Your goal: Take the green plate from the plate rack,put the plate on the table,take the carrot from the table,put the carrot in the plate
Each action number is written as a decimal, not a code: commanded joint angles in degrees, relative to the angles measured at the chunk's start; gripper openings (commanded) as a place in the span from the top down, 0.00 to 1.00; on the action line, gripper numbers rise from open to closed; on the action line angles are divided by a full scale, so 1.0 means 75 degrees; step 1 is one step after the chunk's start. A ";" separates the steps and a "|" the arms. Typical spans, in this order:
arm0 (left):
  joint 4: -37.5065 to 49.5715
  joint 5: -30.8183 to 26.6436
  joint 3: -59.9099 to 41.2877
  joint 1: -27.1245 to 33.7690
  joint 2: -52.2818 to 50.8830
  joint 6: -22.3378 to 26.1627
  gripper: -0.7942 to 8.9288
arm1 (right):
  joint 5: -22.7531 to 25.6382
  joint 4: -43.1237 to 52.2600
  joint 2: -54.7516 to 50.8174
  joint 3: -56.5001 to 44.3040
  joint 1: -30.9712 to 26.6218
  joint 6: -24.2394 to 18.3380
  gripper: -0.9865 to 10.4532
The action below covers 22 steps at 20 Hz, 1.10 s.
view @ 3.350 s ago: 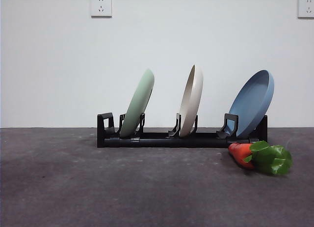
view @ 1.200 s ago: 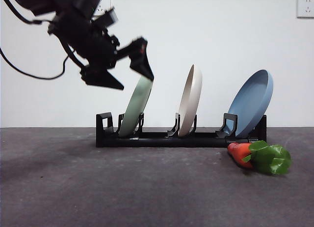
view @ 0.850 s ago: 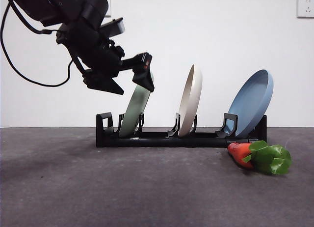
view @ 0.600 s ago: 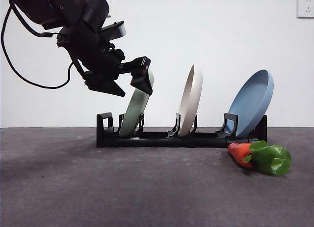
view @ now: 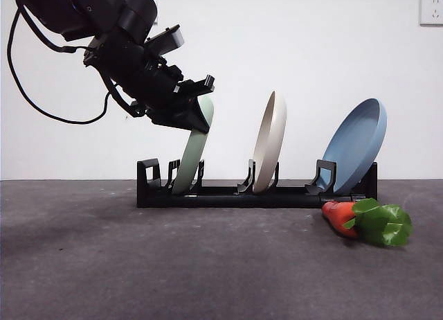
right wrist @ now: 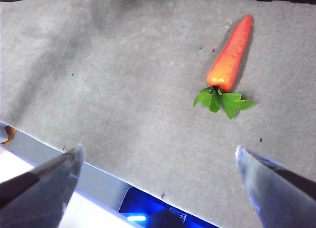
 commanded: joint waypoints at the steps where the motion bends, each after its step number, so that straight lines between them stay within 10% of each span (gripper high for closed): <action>1: 0.0017 0.0087 0.0006 0.0006 0.0070 -0.0195 0.92 | 0.0020 0.0035 -0.0006 0.0012 0.0015 0.0047 0.31; 14: -0.0562 0.0283 0.0061 0.0087 -0.1472 -0.0391 0.92 | 0.0020 0.0041 -0.0006 0.0015 0.0015 0.0006 0.31; 22: -0.3381 -0.0085 0.0061 -0.0822 -0.4179 0.0373 0.92 | 0.0015 0.0041 -0.0006 0.0015 0.0015 0.0017 0.31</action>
